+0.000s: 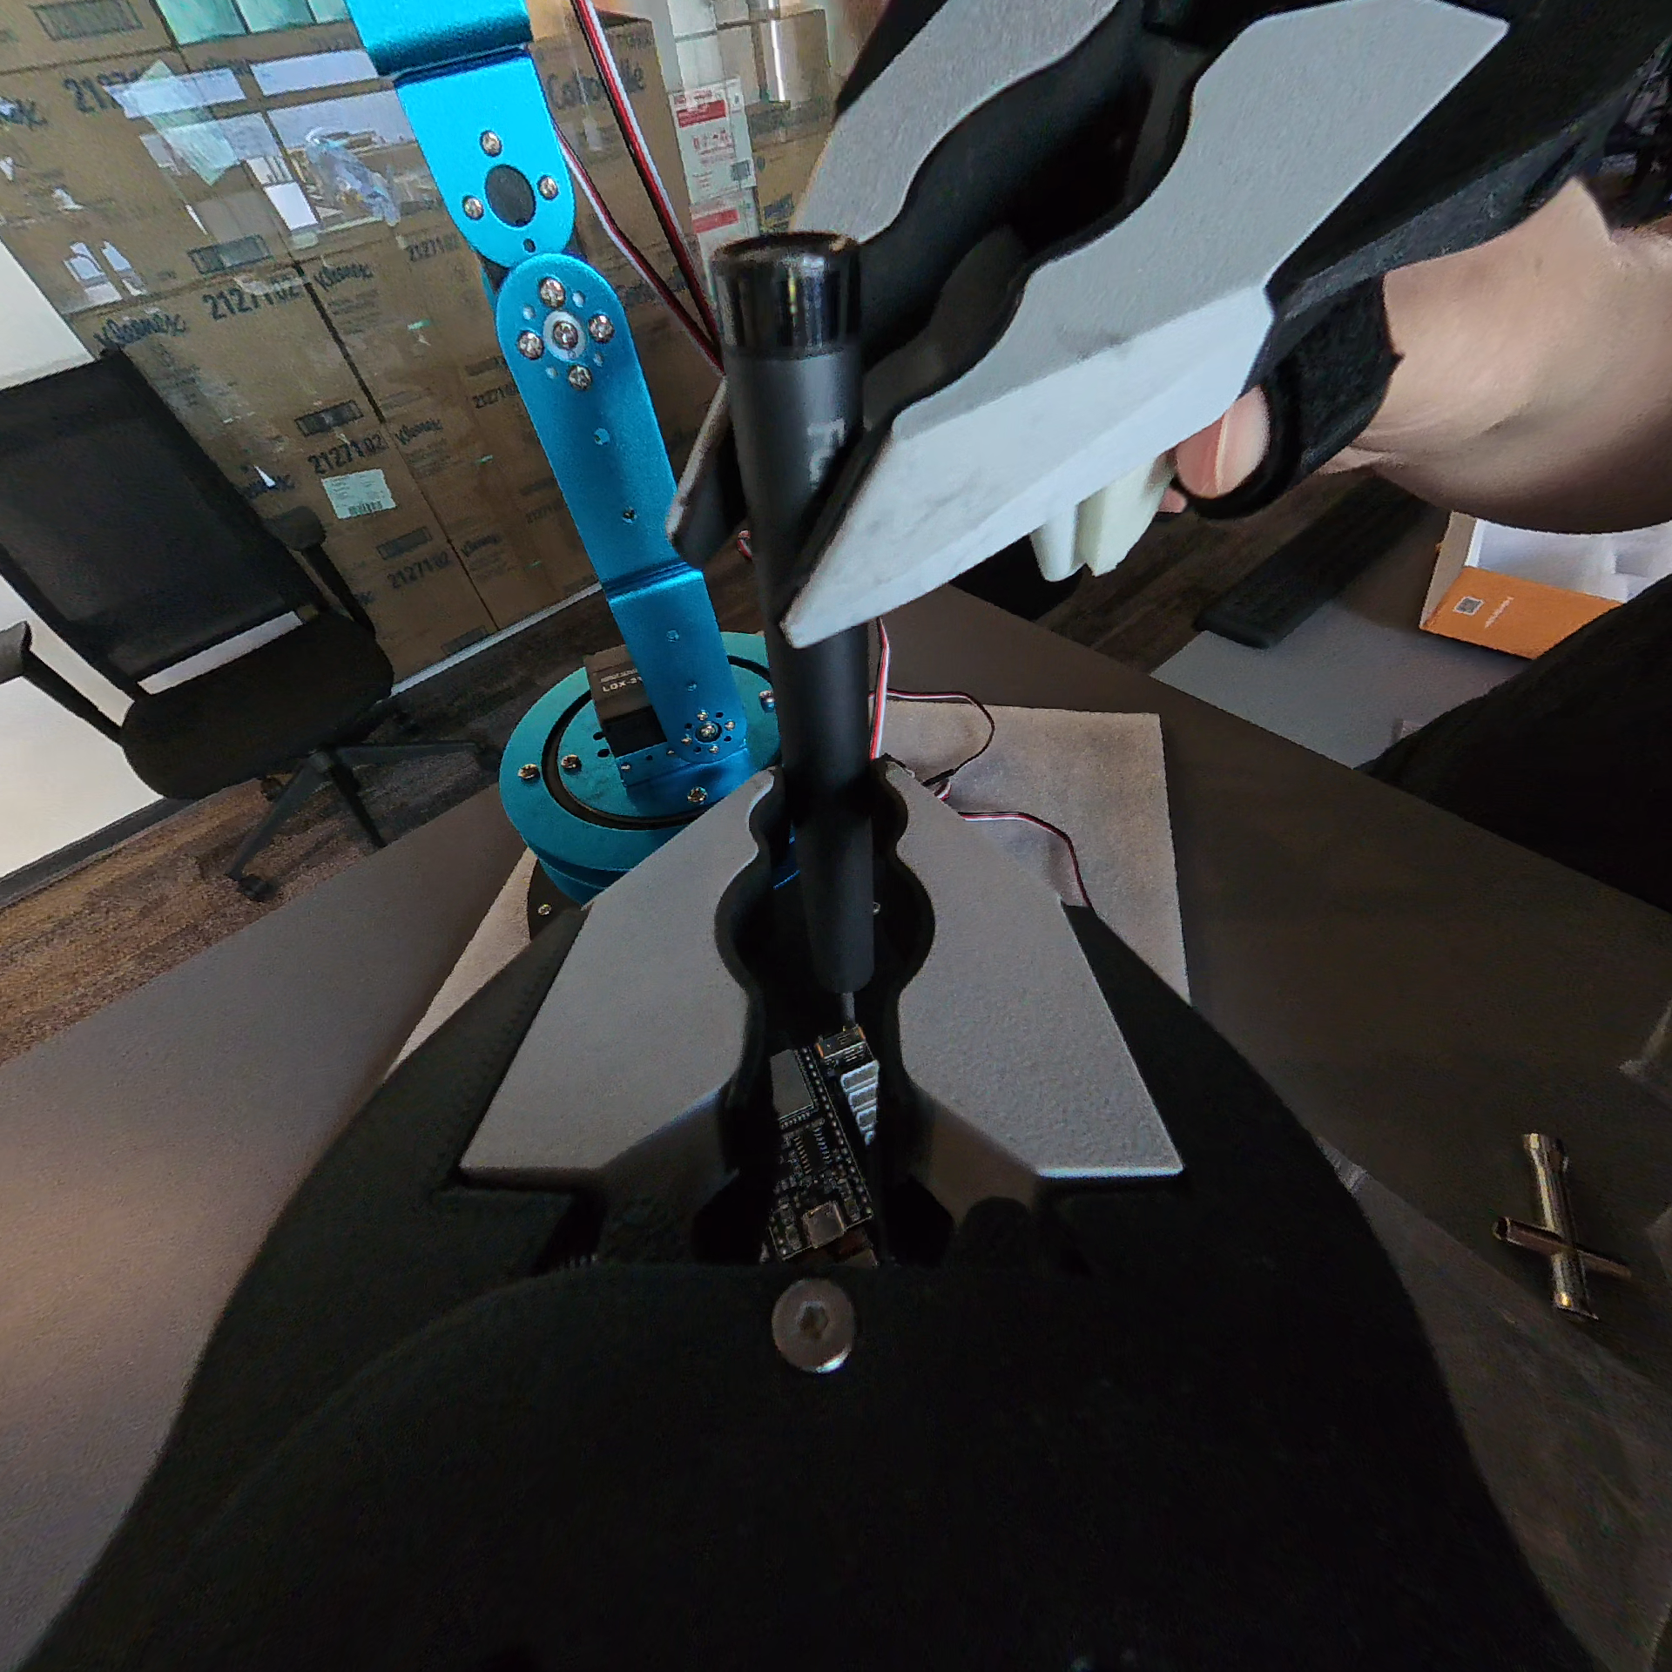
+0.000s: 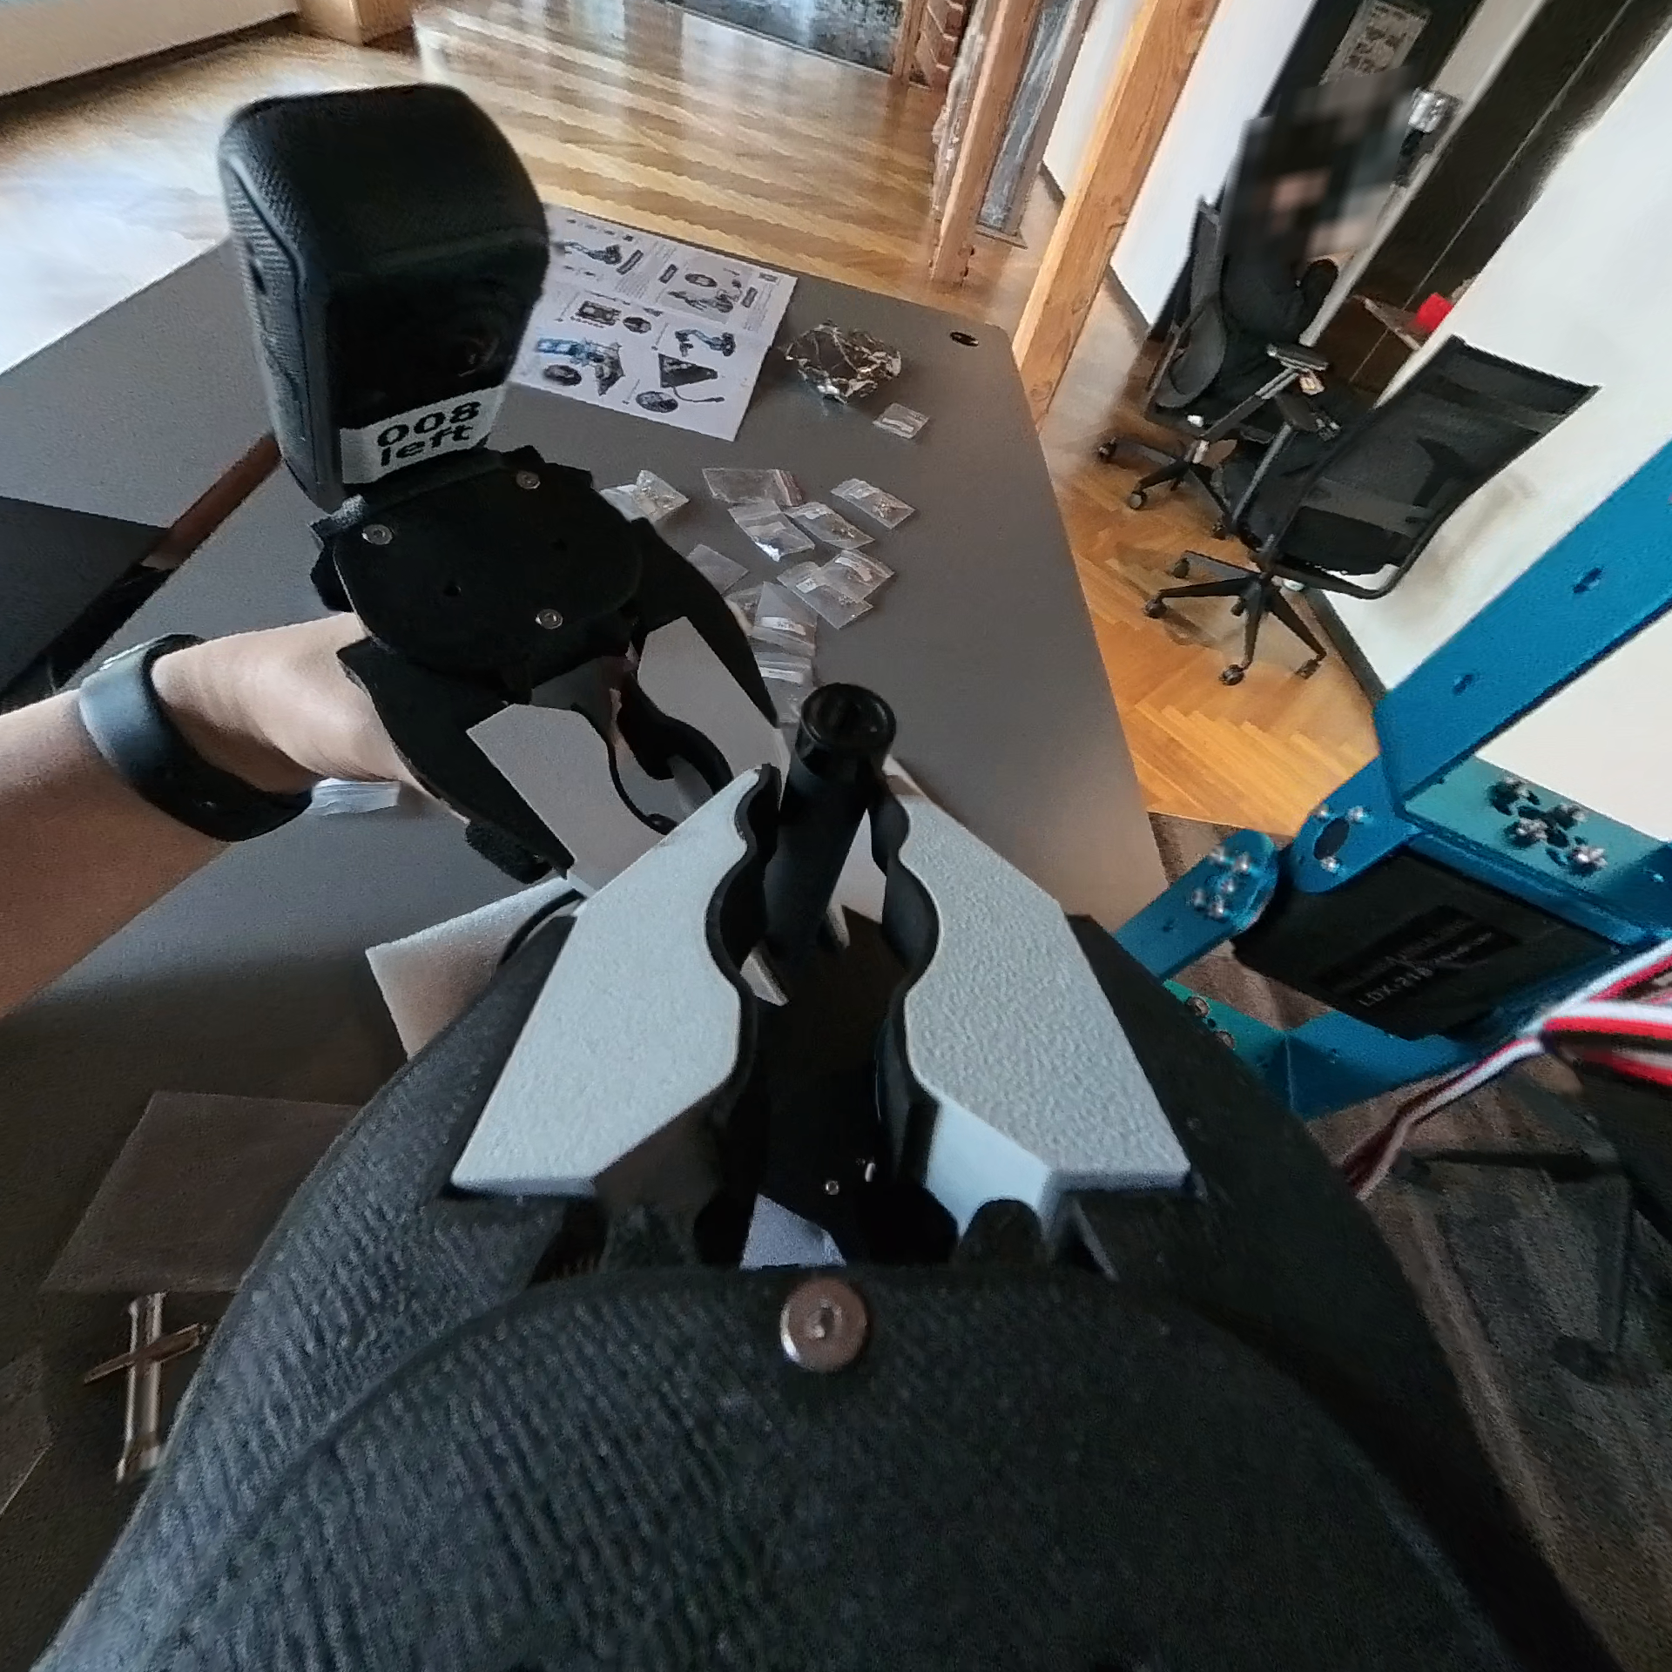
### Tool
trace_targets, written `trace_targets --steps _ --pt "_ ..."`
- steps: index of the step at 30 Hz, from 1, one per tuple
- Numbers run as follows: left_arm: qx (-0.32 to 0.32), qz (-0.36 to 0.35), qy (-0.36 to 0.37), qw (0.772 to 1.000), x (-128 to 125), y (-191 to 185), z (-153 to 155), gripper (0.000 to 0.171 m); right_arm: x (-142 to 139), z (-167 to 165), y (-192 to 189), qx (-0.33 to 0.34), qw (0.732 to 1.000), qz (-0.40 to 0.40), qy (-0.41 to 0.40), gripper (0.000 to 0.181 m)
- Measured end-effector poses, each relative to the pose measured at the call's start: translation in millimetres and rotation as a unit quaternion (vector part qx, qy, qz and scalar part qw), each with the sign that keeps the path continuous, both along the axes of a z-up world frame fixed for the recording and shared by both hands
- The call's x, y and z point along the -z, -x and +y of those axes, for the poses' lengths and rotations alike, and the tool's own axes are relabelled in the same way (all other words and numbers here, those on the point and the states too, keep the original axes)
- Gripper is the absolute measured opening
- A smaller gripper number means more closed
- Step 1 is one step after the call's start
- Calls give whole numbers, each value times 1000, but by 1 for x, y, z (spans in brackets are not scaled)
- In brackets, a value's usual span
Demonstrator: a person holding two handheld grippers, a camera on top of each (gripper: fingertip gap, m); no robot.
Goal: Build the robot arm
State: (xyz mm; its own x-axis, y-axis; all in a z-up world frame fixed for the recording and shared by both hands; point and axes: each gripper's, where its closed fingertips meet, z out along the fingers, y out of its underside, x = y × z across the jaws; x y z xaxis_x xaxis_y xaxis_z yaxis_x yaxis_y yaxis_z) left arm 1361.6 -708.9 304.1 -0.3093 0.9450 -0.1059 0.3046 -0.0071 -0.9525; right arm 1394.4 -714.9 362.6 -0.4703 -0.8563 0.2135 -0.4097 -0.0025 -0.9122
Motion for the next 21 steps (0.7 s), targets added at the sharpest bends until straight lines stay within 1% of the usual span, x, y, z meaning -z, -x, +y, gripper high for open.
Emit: trace_targets --steps 1,3,4,5,6,7,10,14,16,17,18,20,21 --pt "1 0 -2 1000 0 0 0 15 -1 1 -1 -11 1000 -3 -3 19" --pt "10 1 -10 1000 0 1 2 15 -6 -1 -2 -21 1000 -20 -6 32" --pt "12 1 -10 1000 0 1 3 15 -9 -1 -3 -24 999 -26 -7 32" --pt "13 1 -7 1000 0 2 3 15 -10 1 -4 -34 999 -31 -7 27" --pt "13 1 -4 1000 0 3 3 15 -11 4 -6 -48 998 -30 -6 18" --pt "13 0 -3 1000 0 2 4 15 -10 6 -7 -55 998 -25 -3 18" --pt "13 0 -7 1000 0 1 3 15 -10 2 -6 -39 999 -5 16 19" --pt "4 -8 -8 1000 5 0 1 15 -9 -4 -4 15 1000 10 11 20" --pt "4 -12 -5 1000 6 -1 1 15 -9 -4 -5 19 1000 18 8 20" --pt "5 -13 -6 1000 6 -1 1 15 -9 -3 -7 8 1000 19 4 19" --pt "6 -13 -8 1000 6 -1 1 15 -10 -1 -10 -6 1000 15 3 21" --pt "8 -13 -9 1000 6 -2 2 14 -12 2 -12 -30 1000 0 -5 40" --pt "11 -13 -7 1000 6 -2 3 15 -11 3 -11 -41 999 -1 -12 40"
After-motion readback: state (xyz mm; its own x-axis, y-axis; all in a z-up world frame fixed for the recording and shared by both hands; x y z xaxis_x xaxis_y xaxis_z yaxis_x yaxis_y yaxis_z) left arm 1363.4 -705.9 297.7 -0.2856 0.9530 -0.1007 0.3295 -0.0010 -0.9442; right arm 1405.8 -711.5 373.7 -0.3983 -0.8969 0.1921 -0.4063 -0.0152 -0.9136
